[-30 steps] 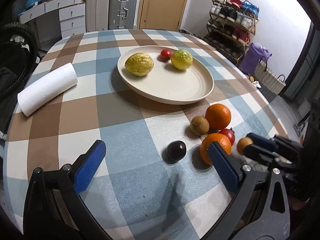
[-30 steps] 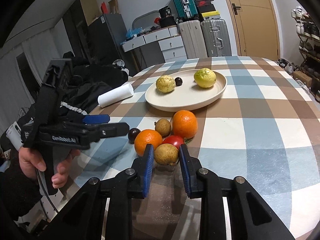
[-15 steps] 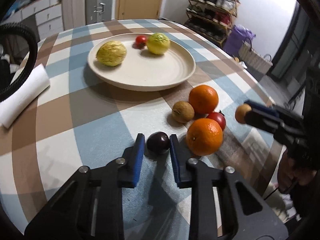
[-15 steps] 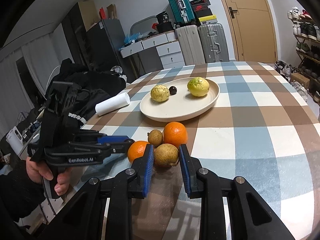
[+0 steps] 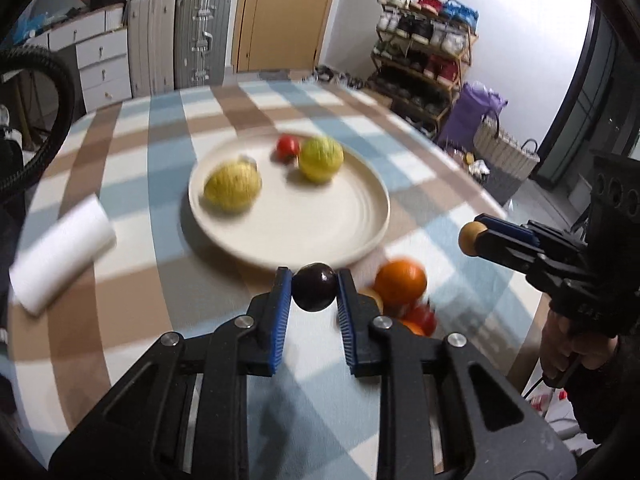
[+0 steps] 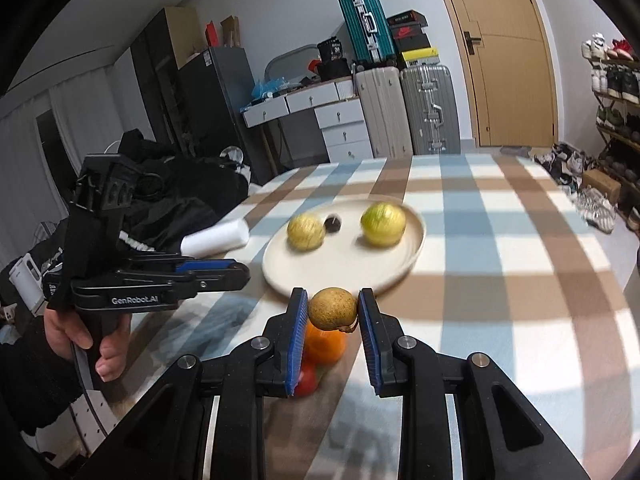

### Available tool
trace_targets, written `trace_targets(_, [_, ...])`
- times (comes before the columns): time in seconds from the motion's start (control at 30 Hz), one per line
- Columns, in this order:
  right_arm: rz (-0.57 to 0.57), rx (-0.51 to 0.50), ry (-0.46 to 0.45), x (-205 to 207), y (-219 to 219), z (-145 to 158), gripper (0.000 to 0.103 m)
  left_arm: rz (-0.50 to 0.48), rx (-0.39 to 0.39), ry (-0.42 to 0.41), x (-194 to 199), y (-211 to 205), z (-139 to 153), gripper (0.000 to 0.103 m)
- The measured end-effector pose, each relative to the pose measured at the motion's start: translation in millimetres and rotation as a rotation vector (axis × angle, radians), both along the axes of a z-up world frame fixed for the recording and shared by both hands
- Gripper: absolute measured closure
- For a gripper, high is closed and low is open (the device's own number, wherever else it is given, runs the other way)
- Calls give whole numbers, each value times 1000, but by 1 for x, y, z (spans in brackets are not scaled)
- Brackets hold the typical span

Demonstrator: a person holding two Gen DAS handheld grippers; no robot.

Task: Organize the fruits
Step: 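Grasp the second dark plum with the left tool while the right tool holds the kiwi, then carry the kiwi and plum onto the cream plate and open both tools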

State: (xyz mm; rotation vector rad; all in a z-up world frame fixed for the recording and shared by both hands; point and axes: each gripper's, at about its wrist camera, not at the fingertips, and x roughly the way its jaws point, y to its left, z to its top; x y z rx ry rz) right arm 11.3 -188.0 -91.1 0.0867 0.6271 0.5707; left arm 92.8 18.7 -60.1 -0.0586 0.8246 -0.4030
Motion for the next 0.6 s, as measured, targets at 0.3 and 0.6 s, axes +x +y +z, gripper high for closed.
trace_targets(0.3, [19, -11, -59, 78, -2, 44, 77, -1, -3, -73, 72, -14, 40, 83])
trace_targets(0.6, [69, -27, -37, 158, 25, 57, 77, 56, -20, -38, 154, -9, 34, 83])
